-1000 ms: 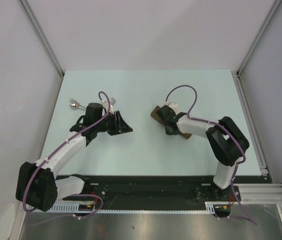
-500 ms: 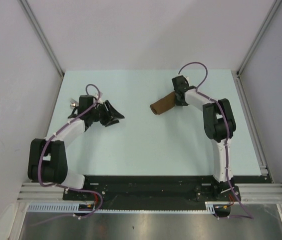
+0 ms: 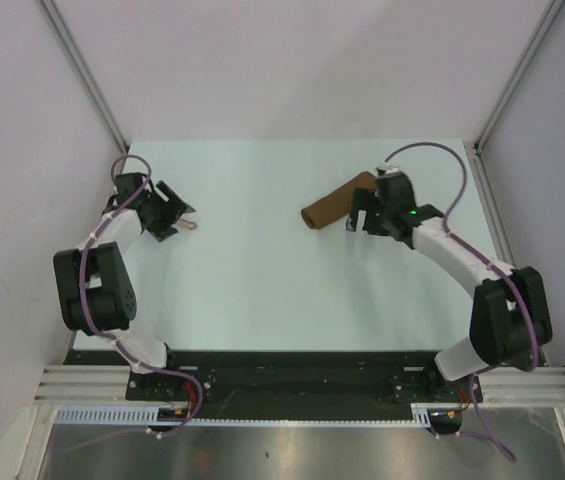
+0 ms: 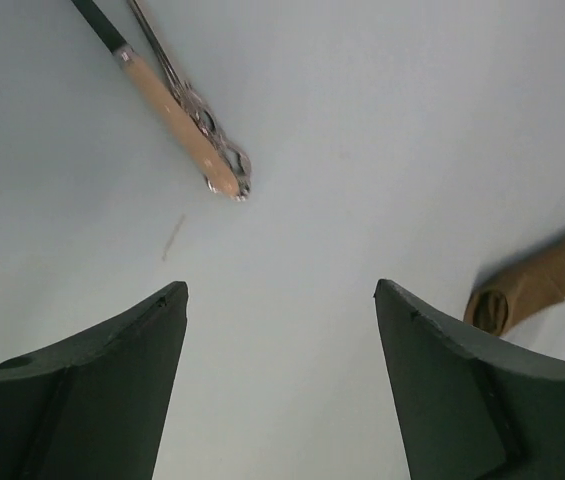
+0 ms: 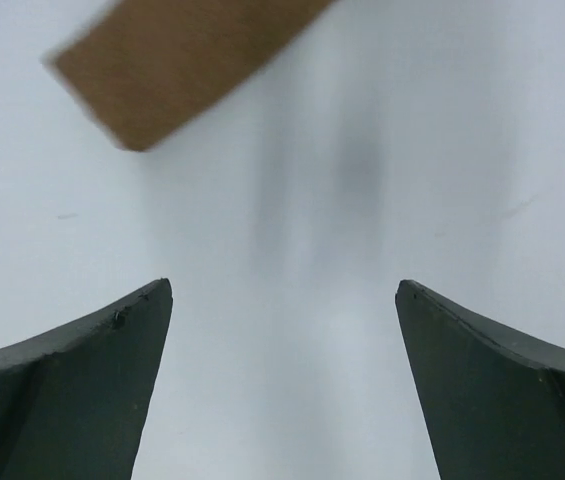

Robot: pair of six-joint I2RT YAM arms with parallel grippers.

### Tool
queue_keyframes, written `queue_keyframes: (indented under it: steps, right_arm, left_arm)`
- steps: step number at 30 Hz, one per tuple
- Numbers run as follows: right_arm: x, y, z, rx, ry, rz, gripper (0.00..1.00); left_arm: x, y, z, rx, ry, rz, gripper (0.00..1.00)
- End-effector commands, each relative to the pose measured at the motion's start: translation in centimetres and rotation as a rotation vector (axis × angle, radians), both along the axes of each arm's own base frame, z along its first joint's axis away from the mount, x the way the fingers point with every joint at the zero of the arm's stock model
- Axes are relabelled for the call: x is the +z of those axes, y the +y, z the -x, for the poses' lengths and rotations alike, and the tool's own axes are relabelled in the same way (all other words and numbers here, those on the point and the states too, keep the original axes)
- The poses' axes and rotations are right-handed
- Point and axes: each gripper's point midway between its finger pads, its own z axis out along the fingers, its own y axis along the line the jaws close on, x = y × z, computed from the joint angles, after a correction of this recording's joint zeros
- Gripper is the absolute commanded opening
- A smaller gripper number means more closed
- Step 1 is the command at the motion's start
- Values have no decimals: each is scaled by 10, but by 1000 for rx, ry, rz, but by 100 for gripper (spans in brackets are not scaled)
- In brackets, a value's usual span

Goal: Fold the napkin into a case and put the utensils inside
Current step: Move the smaller rectangle folded napkin to the corner of the board, then pick up the spoon from the corner of the board.

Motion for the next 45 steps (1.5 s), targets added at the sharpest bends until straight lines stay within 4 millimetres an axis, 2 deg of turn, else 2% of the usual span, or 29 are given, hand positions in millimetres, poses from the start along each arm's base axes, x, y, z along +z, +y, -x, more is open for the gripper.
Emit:
queue_keyframes:
  steps: [1, 3, 7, 8, 9, 14, 17, 19, 21, 23, 26, 28, 29, 30, 32, 33, 35, 36, 37, 38, 39, 41, 42, 43, 44, 45]
  right_arm:
    - [14, 2, 8, 73, 70, -507, 100]
    - [19, -10, 6, 56, 37, -557, 100]
    - [26, -22, 4, 55, -7, -450, 100]
    - [25, -23, 4, 59, -2, -439, 100]
    - [26, -23, 5, 62, 4, -438, 99]
    - [28, -20, 1, 86, -17, -417, 94]
    - [28, -22, 3, 98, -26, -388, 94]
    - [27, -24, 4, 101, -24, -370, 94]
    - [29, -26, 5, 95, -27, -354, 93]
    - [31, -27, 4, 91, -31, -345, 94]
    - [35, -23, 2, 101, -34, -333, 94]
    - [36, -21, 0, 100, -34, -322, 94]
    - [37, -17, 0, 112, -32, -324, 94]
    - [45, -13, -4, 123, -48, -328, 93]
    - [48, -9, -7, 127, -58, -332, 93]
    - [54, -3, -9, 143, -70, -337, 93]
    - [55, 2, -12, 157, -66, -335, 94]
    - [55, 7, -12, 169, -60, -340, 98]
    - [62, 14, -13, 196, -56, -378, 100]
    - [60, 19, -14, 208, -40, -416, 100]
    - [62, 22, -16, 224, -41, -453, 99]
    - [78, 37, -20, 321, -80, -526, 99]
    - [83, 43, -21, 371, -97, -539, 99]
    - [103, 54, -22, 452, -131, -581, 99]
    - [100, 59, -24, 485, -110, -599, 98]
    - [106, 62, -24, 527, -118, -611, 93]
  left_arm:
    - [-5, 31, -23, 72, 56, -116, 79]
    - [-12, 36, -34, 89, 84, -122, 77]
    - [-27, 46, -50, 151, 150, -138, 71]
    - [-22, 45, -58, 155, 143, -155, 71]
    - [-33, 47, -56, 168, 185, -172, 69]
    - [-44, 57, -62, 261, 222, -205, 59]
    - [-54, 54, -68, 272, 230, -195, 54]
    - [-66, 51, -64, 264, 278, -198, 49]
    - [-69, 49, -63, 273, 288, -200, 46]
    - [-72, 50, -60, 287, 287, -210, 41]
    - [-75, 50, -58, 282, 305, -211, 24]
    - [-75, 48, -56, 273, 308, -208, 15]
    - [-68, 47, -55, 272, 297, -208, 10]
    - [-65, 49, -53, 276, 296, -216, 0]
    - [-54, 51, -47, 267, 272, -239, 0]
    - [-32, 51, -46, 264, 220, -249, 0]
    - [-15, 50, -35, 226, 182, -288, 0]
    - [20, 41, -37, 201, 80, -305, 0]
    - [27, 28, -31, 145, 45, -307, 0]
    - [40, 16, -31, 70, -8, -338, 0]
    - [70, -19, -29, -21, -108, -348, 0]
    - [86, -75, -20, -270, -217, -338, 0]
    - [99, -120, -7, -401, -288, -325, 0]
    - [97, -141, 4, -486, -319, -338, 0]
    - [98, -163, 15, -562, -350, -330, 0]
    - [97, -195, 32, -656, -377, -326, 0]
